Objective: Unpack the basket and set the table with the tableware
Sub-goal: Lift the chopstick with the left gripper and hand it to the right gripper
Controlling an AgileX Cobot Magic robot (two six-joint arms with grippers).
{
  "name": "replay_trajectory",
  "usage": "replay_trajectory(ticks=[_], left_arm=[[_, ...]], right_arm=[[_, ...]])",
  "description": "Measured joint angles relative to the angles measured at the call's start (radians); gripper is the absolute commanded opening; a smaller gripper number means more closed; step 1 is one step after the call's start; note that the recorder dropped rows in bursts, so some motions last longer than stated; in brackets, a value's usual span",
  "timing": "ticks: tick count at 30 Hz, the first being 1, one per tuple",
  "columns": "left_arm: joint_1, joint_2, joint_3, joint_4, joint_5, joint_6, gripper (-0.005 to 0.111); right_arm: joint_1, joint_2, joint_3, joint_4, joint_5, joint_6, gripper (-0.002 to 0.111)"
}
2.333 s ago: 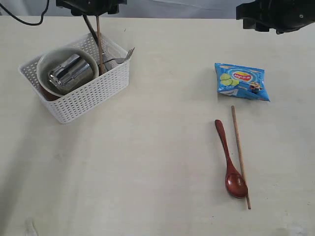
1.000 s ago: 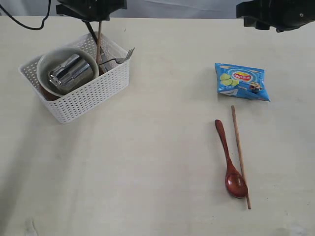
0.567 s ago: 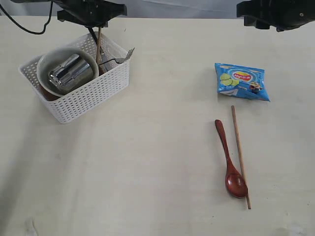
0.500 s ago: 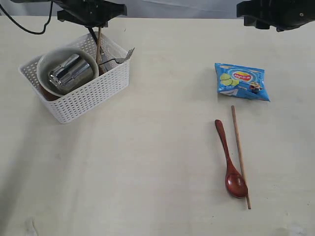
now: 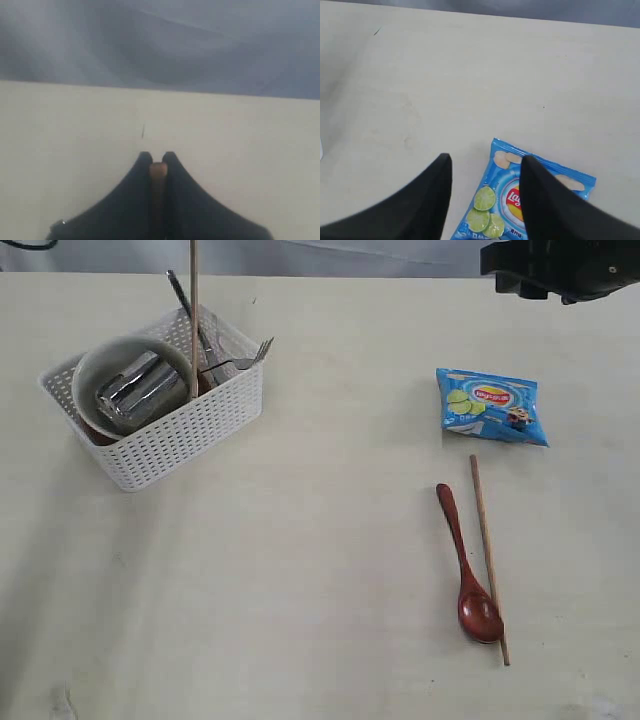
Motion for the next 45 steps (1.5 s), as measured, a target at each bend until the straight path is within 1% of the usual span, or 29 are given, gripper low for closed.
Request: replay_trajectory(ticks=[6,9,11,12,16,18,21,22,29,33,36,40,45], left_arm=[[0.0,-0.103,0.0,0.0,0.051,0.007,0.0],[-0.004,-0.147,0.033,-0.022,0.066,0.009,0.0],[-0.015,-0.182,0.118,-0.061,0.014,0.014,0.0],[-0.025,-0.212,0.18,-0.082,-0.032,0.023,0.0],[-0.075,-0.349,0.423,-0.169,-0.18,0.094,0.0],[-0.092,-0.411,0.491,-0.175,-0.228,0.108,0.0],[-0.112,-0.498,0.592,-0.188,-0.301,0.112,0.0],[-0.115,-0.528,0.626,-0.192,-0.329,0.114,0.0],[-0.122,-0.687,0.822,-0.205,-0.517,0.079,0.0],[-0.122,-0.719,0.886,-0.207,-0.565,0.05,0.0],[-0.122,-0.722,0.898,-0.209,-0.569,0.025,0.0],[-0.122,-0.724,0.898,-0.209,-0.567,-0.021,0.0],[-0.122,-0.724,0.898,-0.211,-0.552,-0.058,0.0]], right_arm=[[0.01,0.0,0.0,0.018,-0.008,0.0,0.042],[0.103,0.0,0.0,0.06,-0.037,-0.003,0.042],[0.179,0.0,0.0,0.092,-0.069,-0.008,0.042],[0.231,0.006,0.0,0.114,-0.084,-0.014,0.042],[0.376,0.049,0.0,0.198,-0.136,-0.061,0.043],[0.418,0.062,0.0,0.227,-0.16,-0.088,0.048],[0.473,0.074,0.0,0.28,-0.184,-0.136,0.061],[0.493,0.076,0.0,0.298,-0.192,-0.15,0.063],[0.636,0.077,0.0,0.356,-0.313,-0.176,0.061],[0.711,0.077,0.0,0.359,-0.373,-0.179,0.061],[0.751,0.077,0.0,0.359,-0.399,-0.179,0.061],[0.774,0.077,0.0,0.357,-0.447,-0.18,0.061],[0.775,0.08,0.0,0.357,-0.461,-0.18,0.061]])
